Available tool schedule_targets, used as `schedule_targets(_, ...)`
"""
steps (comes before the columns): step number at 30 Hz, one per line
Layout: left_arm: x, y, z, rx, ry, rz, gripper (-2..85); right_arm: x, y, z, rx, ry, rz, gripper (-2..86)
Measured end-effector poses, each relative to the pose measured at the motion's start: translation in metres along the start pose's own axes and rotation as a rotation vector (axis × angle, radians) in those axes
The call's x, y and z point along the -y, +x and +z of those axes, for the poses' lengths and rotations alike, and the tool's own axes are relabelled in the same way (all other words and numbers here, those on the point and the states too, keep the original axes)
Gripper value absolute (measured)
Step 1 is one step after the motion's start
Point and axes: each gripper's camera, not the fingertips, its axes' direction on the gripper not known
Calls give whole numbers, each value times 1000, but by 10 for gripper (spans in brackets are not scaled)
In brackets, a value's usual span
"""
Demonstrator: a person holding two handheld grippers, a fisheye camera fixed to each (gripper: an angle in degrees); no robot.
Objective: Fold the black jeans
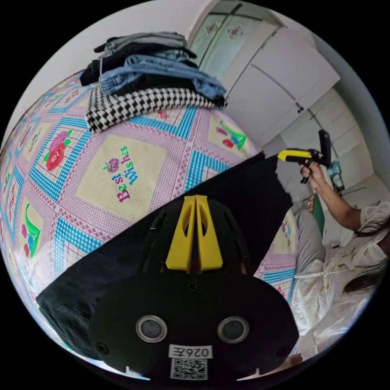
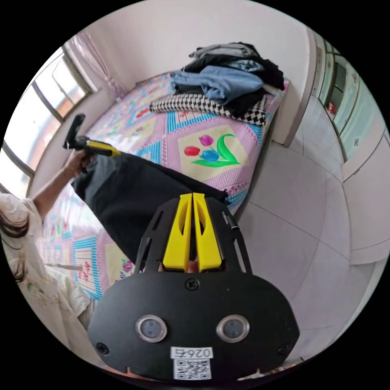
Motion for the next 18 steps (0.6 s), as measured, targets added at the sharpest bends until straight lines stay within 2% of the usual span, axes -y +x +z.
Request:
schedule_targets(2, -7, 7, -29, -52, 174, -14, -10, -3, 2, -21, 61, 75, 24, -15)
schedule_targets(5, 2, 13, -37, 6, 246, 2, -10, 7, 0, -27, 48, 113, 3, -14)
schedule_targets(11, 2, -5, -1, -35, 199, -99, -10, 25, 27, 87, -1, -193, 93, -5)
schedule_targets(15, -48, -8, -14, -6, 252, -209, -10, 6, 4, 64, -188, -56, 75, 33)
schedule_targets(18, -108, -7, -34, 37, 325, -344, -10, -21, -10, 43, -121, 0, 71, 55)
